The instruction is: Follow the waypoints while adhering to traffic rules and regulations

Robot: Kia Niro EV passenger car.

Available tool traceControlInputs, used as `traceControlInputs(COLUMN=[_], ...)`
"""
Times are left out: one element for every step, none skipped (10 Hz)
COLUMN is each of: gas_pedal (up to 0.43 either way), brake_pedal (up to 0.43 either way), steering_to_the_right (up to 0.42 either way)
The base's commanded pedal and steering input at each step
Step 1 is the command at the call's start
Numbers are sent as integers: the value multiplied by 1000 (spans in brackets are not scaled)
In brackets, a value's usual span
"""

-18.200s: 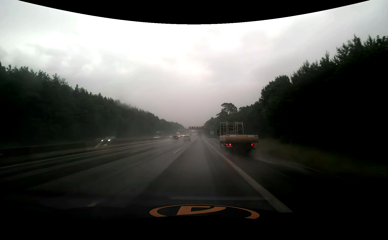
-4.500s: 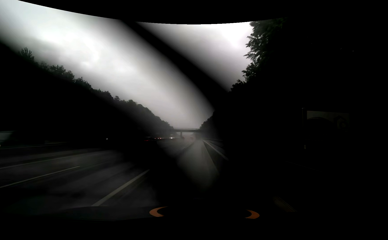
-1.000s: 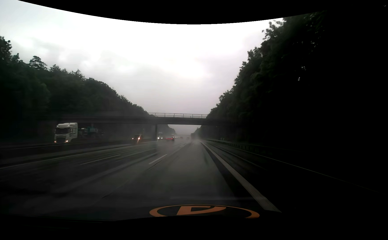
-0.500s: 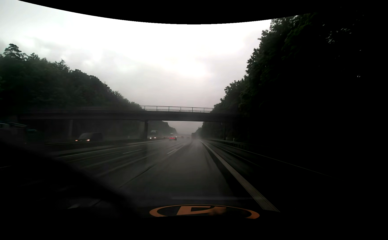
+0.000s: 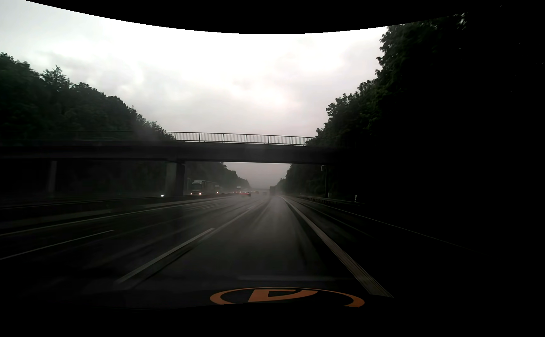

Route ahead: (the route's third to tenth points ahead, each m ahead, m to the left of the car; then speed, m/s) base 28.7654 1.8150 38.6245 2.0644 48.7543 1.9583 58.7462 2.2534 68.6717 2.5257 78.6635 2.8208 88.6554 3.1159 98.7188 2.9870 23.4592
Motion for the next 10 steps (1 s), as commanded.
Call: traceControlInputs(gas_pedal=[67, 79, 79, 79, 87, 87, 87, 87, 87, 87], brake_pedal=[0, 0, 0, 0, 0, 0, 0, 0, 0, 0], steering_to_the_right=[-2, -2, -3, -2, -2, -2, -2, -2, -1, 0])
